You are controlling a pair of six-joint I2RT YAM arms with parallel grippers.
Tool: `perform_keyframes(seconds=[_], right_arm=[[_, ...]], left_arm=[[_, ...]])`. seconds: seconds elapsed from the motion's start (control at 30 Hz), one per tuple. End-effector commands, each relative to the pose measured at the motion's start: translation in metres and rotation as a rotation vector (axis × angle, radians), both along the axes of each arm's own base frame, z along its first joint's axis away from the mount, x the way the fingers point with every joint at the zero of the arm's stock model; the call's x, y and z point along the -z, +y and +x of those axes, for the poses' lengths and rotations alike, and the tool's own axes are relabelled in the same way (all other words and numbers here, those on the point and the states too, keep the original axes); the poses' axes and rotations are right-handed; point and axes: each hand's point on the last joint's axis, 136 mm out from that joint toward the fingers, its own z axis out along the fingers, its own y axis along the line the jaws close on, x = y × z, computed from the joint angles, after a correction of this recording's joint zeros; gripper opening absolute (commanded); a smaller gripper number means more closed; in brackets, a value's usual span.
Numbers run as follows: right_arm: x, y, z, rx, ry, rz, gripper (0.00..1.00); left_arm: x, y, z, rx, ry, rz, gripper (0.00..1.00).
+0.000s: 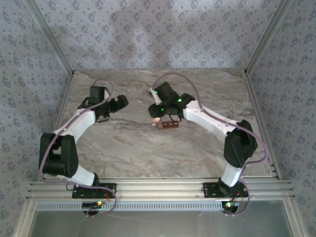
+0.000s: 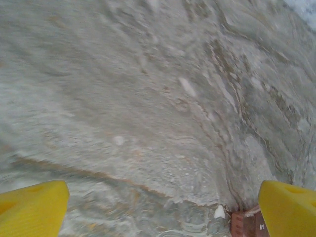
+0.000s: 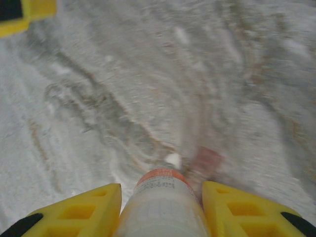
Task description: Sort the pills into containers
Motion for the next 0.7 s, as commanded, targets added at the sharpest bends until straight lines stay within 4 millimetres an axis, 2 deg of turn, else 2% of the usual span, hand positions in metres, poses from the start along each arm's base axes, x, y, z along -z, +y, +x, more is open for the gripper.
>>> perform_keyframes(seconds=[0.0,0.1,0.27,0.37,0.5,0.67], right_arm=[[-0.018,-0.034,0.01,0.071,0.0,0.072,0.35],[-0.024,-0.067,0.022,0.146,0.011,0.125,0.35],[-0.028,-0.107,0.035,0.231,0.046,0.214,0.35],[-0.03,-0.12,0.04,0.262,0.08,0.283,0.35],[-0.033,-0.13,0.043,0.281,0.096,0.331,0.35],[-0.04,-0.131,0.042,0.28,0.09,0.366,0.35]], left_arm=[[-0.006,-0.035,0.013,0.107,-0.051,0.028,0.98],[0.004,-0.072,0.011,0.228,-0.053,0.047,0.98],[0.003,-0.111,0.007,0.352,-0.108,0.08,0.98],[-0.009,-0.132,0.002,0.424,-0.171,0.058,0.98],[-0.015,-0.157,-0.007,0.528,-0.262,0.127,0.96],[-0.032,-0.189,-0.026,0.66,-0.434,0.204,0.93]])
